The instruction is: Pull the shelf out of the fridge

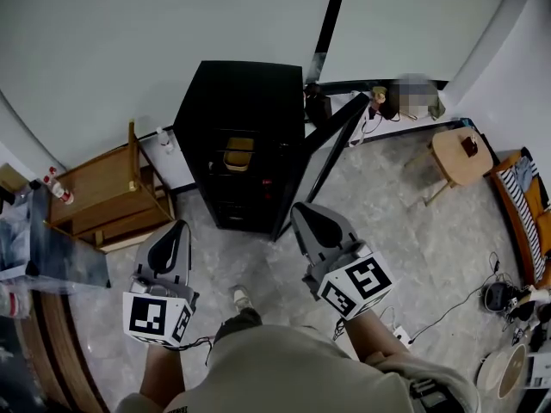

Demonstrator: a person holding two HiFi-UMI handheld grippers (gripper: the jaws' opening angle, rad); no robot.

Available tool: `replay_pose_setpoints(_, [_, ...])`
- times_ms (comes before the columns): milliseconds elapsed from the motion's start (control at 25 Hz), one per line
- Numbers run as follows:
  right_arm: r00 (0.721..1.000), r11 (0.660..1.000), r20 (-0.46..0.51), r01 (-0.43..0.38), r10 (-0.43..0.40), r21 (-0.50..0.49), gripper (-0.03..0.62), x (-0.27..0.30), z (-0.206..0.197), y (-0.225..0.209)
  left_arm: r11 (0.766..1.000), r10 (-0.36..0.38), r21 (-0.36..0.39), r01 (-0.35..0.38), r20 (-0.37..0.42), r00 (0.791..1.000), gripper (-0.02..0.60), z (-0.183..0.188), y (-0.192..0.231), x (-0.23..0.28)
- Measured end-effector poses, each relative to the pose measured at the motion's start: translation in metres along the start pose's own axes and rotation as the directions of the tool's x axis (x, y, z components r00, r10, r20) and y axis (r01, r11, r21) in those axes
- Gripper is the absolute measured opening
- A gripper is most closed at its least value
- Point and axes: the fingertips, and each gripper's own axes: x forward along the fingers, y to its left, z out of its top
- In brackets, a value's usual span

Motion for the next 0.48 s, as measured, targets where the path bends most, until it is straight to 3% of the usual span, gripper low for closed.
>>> replay_pose_setpoints(280, [0.996, 0.995, -0.006, 0.086, -0.086, 0.049, -0.003, 0.066, -0.011, -0.018, 0.998, -0.05, -0.028, 0.049, -0.007, 0.999, 0.006, -0.011, 0.056, 0.051])
replay_pose_setpoints(480, [0.985, 0.966, 0.007, 0.165, -0.17, 0.201, -0.003, 0.092, -0.025, -0.048, 0.993, -0.08, -0.09, 0.079, -0.008, 0.997, 0.008, -0.019, 0.078, 0.084])
